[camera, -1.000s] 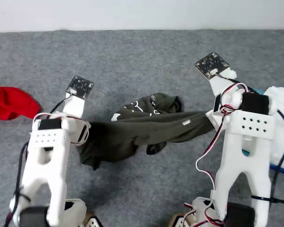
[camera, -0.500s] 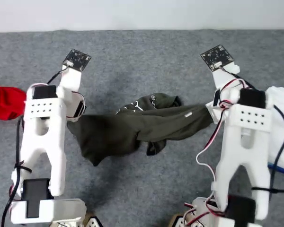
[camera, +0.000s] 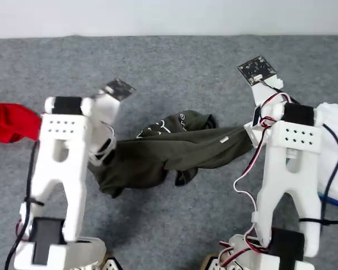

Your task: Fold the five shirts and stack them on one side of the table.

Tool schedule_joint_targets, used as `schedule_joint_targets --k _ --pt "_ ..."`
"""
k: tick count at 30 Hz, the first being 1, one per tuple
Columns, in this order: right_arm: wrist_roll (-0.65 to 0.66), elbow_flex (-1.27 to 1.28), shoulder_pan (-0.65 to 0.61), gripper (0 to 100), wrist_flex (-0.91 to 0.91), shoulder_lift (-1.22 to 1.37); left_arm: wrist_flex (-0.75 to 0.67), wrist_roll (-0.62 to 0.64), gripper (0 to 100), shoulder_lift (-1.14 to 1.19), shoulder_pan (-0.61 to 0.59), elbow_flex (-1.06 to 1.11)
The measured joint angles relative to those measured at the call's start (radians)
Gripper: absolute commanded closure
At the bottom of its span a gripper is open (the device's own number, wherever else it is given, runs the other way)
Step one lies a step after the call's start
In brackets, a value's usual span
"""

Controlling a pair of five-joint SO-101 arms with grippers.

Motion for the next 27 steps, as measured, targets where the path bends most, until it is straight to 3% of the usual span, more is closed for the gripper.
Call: schedule_joint_targets --k 5,8,15,21,27 --pt "0.0 0.0 0.0 98.8 0.0 0.005 -0.002 0.0 90 -0.089 0.157 0.229" --pt "0.0 0.0 0.0 98.8 0.0 0.005 -0.061 -0.002 90 -0.103 0.19 0.353" --pt "0.0 0.0 0.0 98.8 0.0 0.005 -0.238 0.0 89 -0.1 0.1 0.427" --pt "0.0 0.0 0.0 98.8 0.0 0.005 -0.381 0.0 87 0.069 0.035 0.425" --pt "0.0 0.0 -0.002 98.8 0.0 0.005 -0.402 -0.005 86 0.27 0.026 0.336"
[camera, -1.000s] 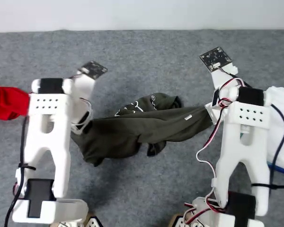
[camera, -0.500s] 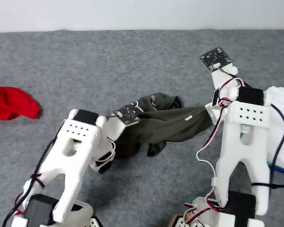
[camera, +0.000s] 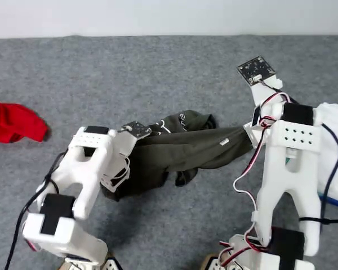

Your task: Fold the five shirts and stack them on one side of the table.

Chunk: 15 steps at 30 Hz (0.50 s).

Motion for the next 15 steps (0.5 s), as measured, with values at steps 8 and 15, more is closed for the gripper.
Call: schedule_joint_targets --k 8,15 --pt "0.0 0.0 0.0 98.8 0.014 0.0 0.002 0.0 94 0.051 -0.005 -0.055" --pt "0.0 -0.005 0.0 98.8 0.037 0.0 0.048 0.005 99 0.052 -0.006 -0.112"
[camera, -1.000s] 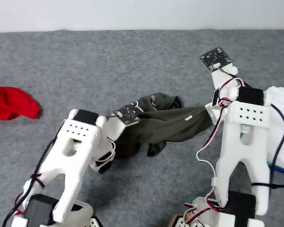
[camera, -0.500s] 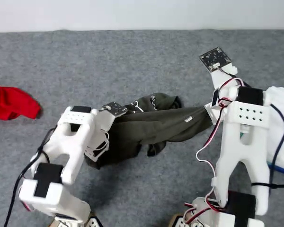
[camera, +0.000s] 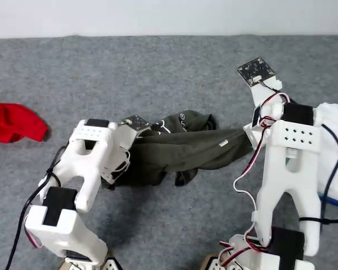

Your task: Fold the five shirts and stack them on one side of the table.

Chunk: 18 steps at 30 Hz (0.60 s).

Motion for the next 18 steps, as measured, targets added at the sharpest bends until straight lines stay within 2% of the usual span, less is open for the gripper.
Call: schedule_joint_targets --k 4,11,18 --pt "0.0 -0.071 0.0 98.8 0.069 0.0 0.1 0.0 100 -0.074 -0.029 -0.072" --pt "0.0 -0.307 0.0 98.8 0.166 0.0 0.253 0.008 100 -0.396 -0.1 -0.308" --pt "0.0 -0.578 0.0 98.8 0.178 0.0 0.293 0.092 100 -0.522 -0.204 -0.608"
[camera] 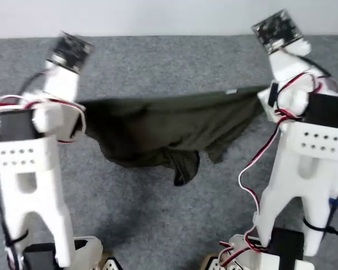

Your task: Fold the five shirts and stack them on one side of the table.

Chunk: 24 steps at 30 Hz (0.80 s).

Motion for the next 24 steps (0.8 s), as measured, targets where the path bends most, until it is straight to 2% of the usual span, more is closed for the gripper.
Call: schedule_joint_targets --k 6,10,18,24 --pt "0.0 -0.196 0.0 98.8 -0.015 0.0 0.0 0.006 100 -0.003 -0.031 -0.367" --pt "0.0 -0.295 0.0 98.8 -0.021 0.0 -0.054 0.006 100 -0.003 -0.031 -0.568" --pt "0.0 -0.5 -0.002 98.8 -0.021 -0.002 -0.186 -0.002 99 -0.018 -0.032 -0.75" --pt "0.0 -0.66 -0.002 98.8 -0.021 -0.002 -0.199 -0.109 99 -0.023 -0.032 -0.862"
